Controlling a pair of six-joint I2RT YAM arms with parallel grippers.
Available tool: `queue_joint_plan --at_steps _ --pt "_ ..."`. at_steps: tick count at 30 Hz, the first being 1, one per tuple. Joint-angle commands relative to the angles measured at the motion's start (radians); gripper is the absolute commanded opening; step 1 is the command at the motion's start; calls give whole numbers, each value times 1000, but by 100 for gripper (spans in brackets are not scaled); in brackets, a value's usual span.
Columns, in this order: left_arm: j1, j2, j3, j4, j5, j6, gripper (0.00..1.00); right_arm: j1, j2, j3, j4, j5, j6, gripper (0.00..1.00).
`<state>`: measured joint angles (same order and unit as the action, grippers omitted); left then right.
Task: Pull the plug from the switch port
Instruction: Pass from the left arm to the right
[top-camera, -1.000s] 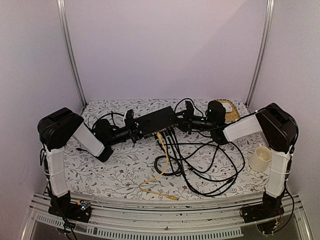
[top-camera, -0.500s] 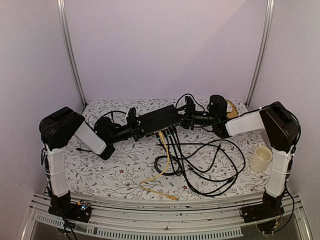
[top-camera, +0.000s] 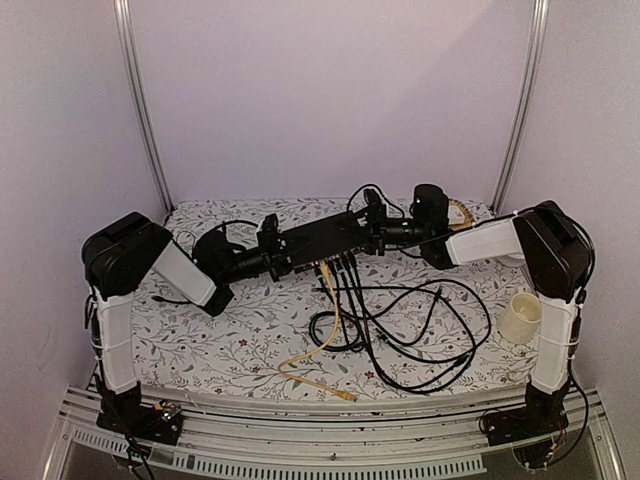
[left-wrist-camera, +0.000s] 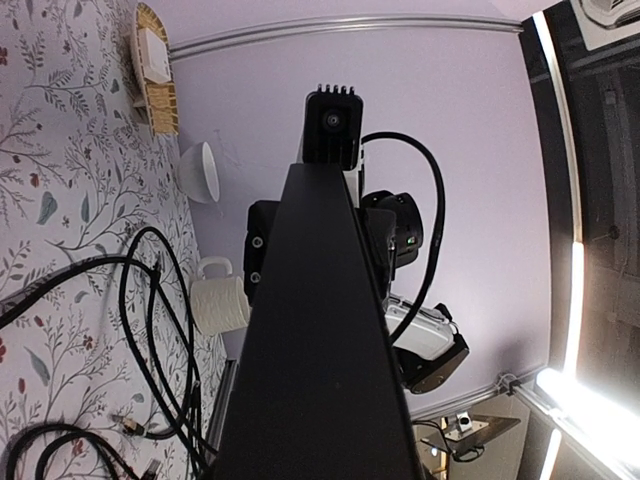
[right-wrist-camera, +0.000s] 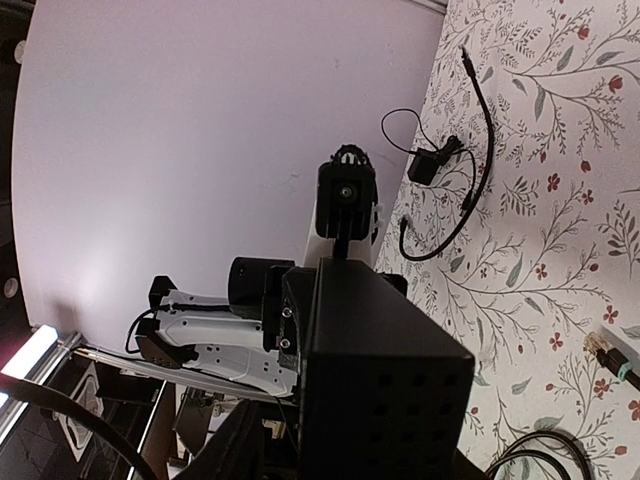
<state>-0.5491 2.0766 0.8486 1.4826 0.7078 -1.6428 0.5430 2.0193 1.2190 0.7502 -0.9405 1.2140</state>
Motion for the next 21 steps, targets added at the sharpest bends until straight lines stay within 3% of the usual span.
queue_joint_plan --at_steps 1,11,14,16,21 --pt "-11 -5 26 61 21 -23 0 6 22 45 -4 -37 -14 45" --pt "-10 8 60 29 35 -4 0 43 59 70 -56 -89 -1 34" --pt "-9 7 56 28 38 4 0 50 57 70 -71 -91 1 21" --pt "-9 5 50 28 38 9 0 49 53 66 -76 -90 4 5" --pt "5 -1 19 35 22 15 3 49 37 38 -25 -77 22 2"
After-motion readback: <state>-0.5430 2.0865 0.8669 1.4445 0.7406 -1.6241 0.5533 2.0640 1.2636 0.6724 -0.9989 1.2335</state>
